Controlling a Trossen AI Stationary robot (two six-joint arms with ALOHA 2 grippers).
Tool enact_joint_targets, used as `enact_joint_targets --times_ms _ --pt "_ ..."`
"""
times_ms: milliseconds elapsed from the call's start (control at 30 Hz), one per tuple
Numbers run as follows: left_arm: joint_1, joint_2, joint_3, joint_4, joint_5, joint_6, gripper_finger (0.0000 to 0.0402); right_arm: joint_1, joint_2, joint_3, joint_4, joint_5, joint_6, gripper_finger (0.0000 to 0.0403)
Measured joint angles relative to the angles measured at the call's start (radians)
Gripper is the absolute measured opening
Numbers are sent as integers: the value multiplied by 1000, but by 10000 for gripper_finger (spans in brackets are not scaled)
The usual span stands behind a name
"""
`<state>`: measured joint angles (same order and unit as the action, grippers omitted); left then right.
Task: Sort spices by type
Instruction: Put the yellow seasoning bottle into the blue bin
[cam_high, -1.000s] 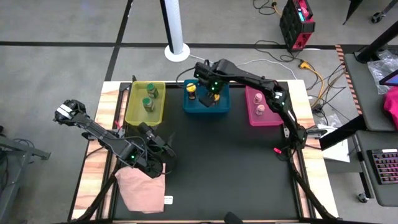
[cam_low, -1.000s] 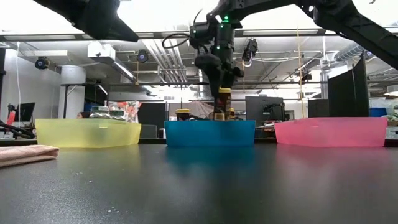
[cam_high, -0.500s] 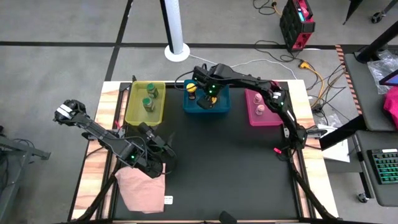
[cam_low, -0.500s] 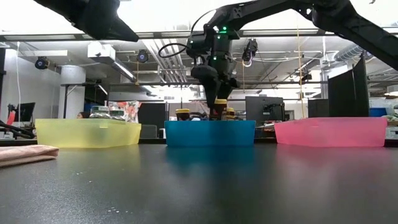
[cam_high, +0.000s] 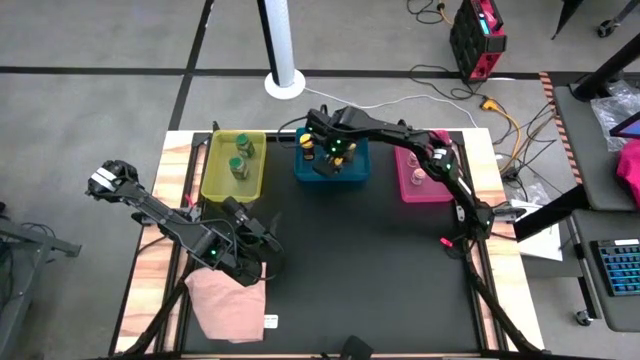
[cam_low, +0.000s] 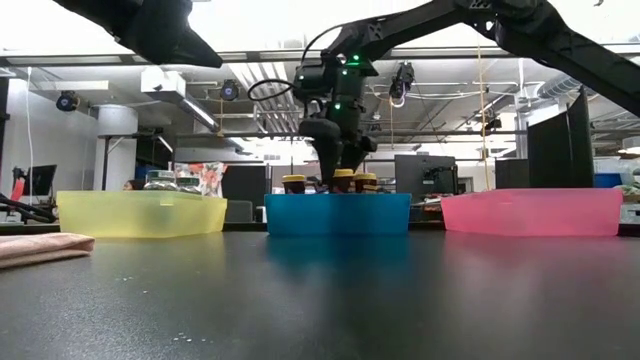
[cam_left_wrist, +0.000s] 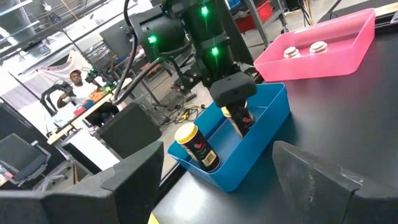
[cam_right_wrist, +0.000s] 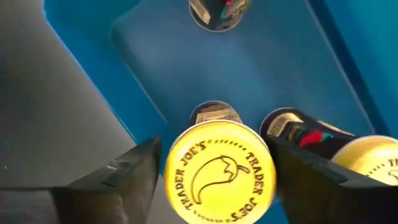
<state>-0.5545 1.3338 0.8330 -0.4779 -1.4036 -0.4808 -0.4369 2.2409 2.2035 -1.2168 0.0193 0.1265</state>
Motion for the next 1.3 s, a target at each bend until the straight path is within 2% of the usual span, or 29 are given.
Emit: enact_joint_targets --times_ms 133,267,533,633,767,867,967,1100,1300 --pt "0 0 -2 0 0 0 285 0 -4 12 8 6 -8 300" --pt "0 0 -5 1 0 0 285 0 -8 24 6 7 -10 309" --pt "0 0 -5 2 0 -8 285 0 -24 106 -13 12 -15 287" --pt "0 0 -5 1 17 -8 285 5 -59 125 -49 63 -15 272" --pt "0 0 -5 1 34 -13 285 16 -112 118 -166 205 -11 230" --pt "0 0 -5 0 45 -27 285 33 -143 82 -242 316 16 177" --pt "0 0 -5 -1 83 -36 285 51 -181 10 -247 348 22 111" --pt "-2 0 -5 -1 101 -60 285 65 -242 -152 -134 348 -1 24" --pt "-6 0 -5 -1 113 -98 285 69 -366 -482 169 308 -8 10"
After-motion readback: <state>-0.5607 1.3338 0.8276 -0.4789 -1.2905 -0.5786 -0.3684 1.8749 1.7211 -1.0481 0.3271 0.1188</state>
